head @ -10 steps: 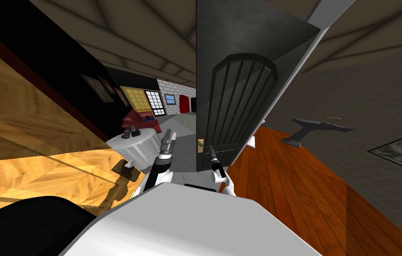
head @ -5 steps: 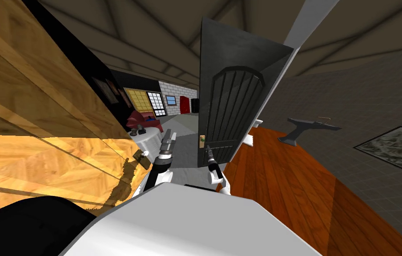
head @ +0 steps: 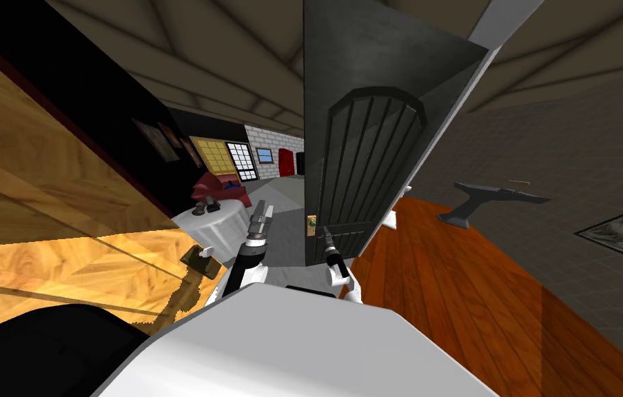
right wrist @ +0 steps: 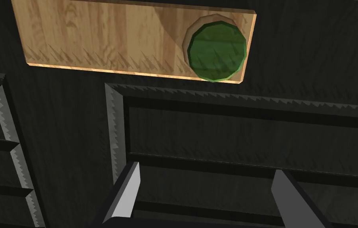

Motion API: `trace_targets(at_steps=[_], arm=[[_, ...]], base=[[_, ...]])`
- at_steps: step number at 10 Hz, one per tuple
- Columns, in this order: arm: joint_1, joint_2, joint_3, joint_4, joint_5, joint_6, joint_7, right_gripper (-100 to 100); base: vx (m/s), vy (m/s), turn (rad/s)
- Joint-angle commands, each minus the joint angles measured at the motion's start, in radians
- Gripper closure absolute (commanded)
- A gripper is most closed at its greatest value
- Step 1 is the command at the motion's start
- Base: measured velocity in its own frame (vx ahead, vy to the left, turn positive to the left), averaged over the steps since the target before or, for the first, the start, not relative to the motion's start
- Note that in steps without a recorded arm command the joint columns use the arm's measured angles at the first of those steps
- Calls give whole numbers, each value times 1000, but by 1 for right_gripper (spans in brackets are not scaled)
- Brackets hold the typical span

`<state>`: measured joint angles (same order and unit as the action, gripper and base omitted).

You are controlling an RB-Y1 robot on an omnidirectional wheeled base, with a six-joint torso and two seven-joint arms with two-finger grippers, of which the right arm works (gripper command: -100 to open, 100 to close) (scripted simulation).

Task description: Push the door open

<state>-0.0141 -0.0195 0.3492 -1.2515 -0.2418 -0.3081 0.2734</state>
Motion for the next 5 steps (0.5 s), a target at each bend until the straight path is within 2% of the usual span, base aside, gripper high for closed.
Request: trace_targets(at_steps=[1,2,4,5], arm=[[-5,3,-4,6,1,-4,0,-100],[-7,13,-6,10,2,-7,0,-100],[-12,51,-11,17,4,-12,0,-100],[-8,40,-9,11,3,-9,0,-100]], base=[[238,103,16],[187,113,22],[136,163,20],[60,78,-5]])
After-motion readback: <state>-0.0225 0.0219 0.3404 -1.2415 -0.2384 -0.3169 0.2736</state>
